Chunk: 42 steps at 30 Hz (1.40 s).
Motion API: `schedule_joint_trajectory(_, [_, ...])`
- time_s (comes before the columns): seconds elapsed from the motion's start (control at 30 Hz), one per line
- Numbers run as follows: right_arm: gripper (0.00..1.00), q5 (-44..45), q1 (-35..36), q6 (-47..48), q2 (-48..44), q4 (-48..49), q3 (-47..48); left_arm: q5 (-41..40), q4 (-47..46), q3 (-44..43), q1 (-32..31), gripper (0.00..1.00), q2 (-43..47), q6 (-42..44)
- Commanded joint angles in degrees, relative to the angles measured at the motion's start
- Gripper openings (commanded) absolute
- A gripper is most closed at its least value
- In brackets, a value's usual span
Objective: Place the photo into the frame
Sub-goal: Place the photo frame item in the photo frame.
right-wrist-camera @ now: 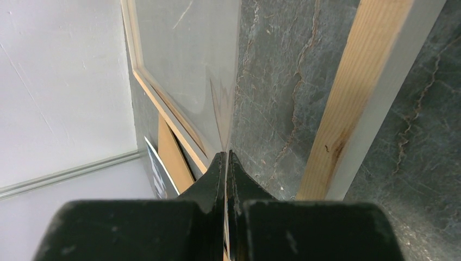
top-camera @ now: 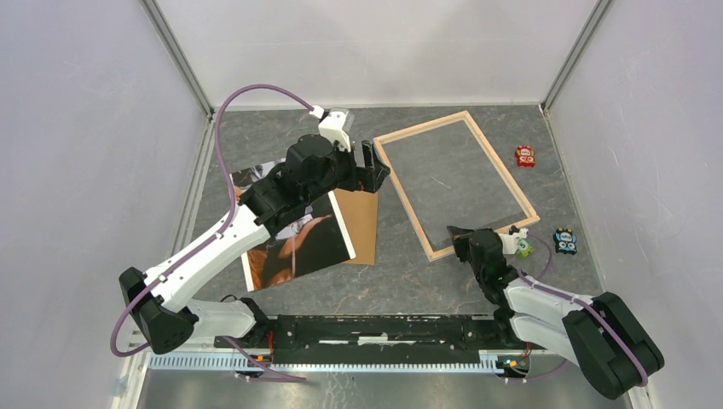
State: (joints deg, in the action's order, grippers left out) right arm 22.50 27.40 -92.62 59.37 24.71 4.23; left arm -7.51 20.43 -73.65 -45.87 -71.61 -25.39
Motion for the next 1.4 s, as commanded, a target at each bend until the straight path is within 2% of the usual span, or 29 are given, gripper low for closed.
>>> schedule_joint_trajectory(0.0, [0.0,-0.1,0.5,-0.4,-0.5,-1.0,-1.1,0.3,-2.5,0.2,0.1,0.96,-0.2,2.3])
schedule_joint_trajectory(1.37, [0.0,-0.6,0.5,-0.2,1.9,1.5,-2.5,1.0,-2.6,0.2,0.1,0.96,-0.8,1.7])
